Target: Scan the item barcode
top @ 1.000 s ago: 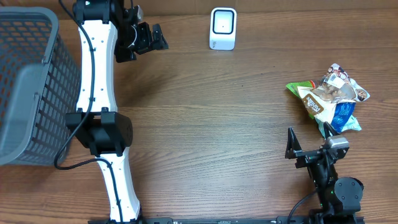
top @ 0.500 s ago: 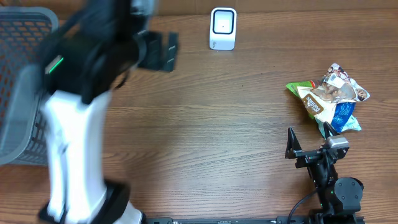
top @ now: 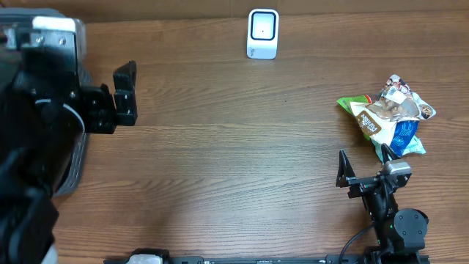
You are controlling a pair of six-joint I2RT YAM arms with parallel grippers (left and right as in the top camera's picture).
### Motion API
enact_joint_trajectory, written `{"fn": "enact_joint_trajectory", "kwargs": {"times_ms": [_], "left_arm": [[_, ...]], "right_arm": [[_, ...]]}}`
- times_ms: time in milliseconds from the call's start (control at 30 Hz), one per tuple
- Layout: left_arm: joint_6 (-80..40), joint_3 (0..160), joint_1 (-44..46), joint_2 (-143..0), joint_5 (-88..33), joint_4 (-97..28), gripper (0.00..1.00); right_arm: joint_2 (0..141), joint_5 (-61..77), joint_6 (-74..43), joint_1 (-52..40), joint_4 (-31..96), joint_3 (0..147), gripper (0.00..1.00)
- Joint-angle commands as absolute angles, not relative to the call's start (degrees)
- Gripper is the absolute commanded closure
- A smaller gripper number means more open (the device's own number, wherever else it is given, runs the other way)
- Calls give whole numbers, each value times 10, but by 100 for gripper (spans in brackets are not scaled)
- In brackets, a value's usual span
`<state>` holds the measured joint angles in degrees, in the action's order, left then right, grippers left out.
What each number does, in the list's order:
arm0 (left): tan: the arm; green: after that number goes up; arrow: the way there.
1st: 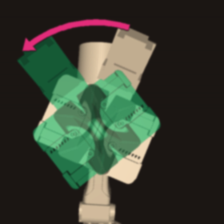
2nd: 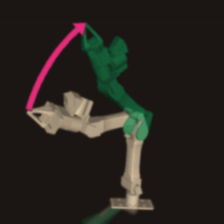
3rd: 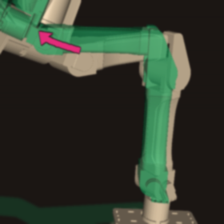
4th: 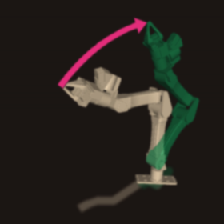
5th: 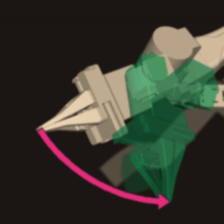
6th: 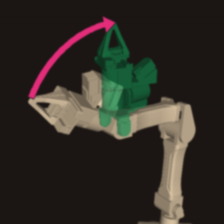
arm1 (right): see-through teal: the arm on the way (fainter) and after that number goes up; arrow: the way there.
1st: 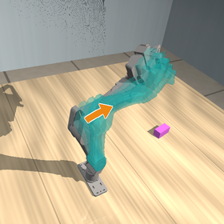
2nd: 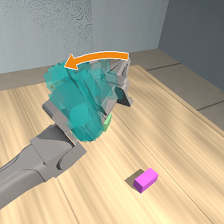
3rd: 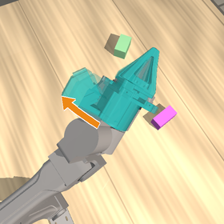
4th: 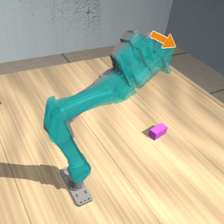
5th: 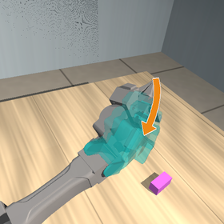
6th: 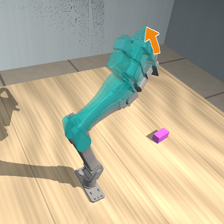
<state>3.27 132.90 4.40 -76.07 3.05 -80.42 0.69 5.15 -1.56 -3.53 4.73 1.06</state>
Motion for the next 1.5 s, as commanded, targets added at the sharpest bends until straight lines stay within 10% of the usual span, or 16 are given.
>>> {"fn": "enact_joint_trajectory", "kwargs": {"times_ms": [0,633,1467], "left_arm": [[94,1197,38,-682,22,-726,0],[99,364,-27,-226,14,-142,0],[195,5,-27,-7,-10,-14,0]], "right_arm": [[2,54,-19,-38,44,5,0],[2,54,-19,-38,44,5,0],[2,54,-19,-38,44,5,0]]}}
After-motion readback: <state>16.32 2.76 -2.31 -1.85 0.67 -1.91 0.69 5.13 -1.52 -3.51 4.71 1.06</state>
